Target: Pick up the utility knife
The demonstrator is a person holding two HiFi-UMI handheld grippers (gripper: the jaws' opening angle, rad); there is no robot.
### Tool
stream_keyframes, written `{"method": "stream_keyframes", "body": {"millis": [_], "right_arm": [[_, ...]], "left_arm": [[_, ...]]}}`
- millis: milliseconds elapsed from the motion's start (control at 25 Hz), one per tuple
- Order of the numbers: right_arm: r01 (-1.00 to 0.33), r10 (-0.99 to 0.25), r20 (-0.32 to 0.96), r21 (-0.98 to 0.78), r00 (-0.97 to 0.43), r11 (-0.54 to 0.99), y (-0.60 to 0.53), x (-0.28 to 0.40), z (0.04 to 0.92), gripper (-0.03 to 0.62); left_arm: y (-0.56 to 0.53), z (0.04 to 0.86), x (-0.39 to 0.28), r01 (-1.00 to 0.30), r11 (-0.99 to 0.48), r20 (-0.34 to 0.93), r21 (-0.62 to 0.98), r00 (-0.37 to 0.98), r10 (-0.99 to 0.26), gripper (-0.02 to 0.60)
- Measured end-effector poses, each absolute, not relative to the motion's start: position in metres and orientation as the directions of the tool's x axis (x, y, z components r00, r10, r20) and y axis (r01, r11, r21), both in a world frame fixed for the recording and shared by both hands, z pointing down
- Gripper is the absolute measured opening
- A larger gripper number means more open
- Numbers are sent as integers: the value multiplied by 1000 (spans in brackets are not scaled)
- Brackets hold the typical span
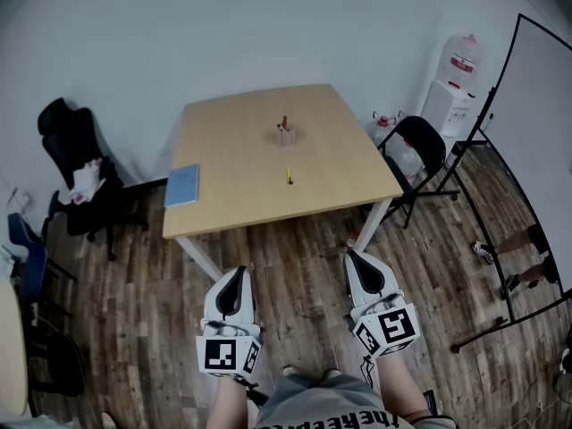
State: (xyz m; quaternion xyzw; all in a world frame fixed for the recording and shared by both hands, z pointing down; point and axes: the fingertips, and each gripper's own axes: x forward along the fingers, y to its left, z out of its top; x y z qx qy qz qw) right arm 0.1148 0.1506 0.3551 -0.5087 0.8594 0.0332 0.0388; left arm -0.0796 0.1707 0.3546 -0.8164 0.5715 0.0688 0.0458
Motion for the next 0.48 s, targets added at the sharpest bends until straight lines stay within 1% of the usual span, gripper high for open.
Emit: {"method": "stream_keyframes", "body": {"millis": [480], "right_arm": [[-885,-880,-95,23,-464,465,145,98,355,2]], "left_arm": [[163,353,-95,-933,-359,-170,4,353,-920,20]]}}
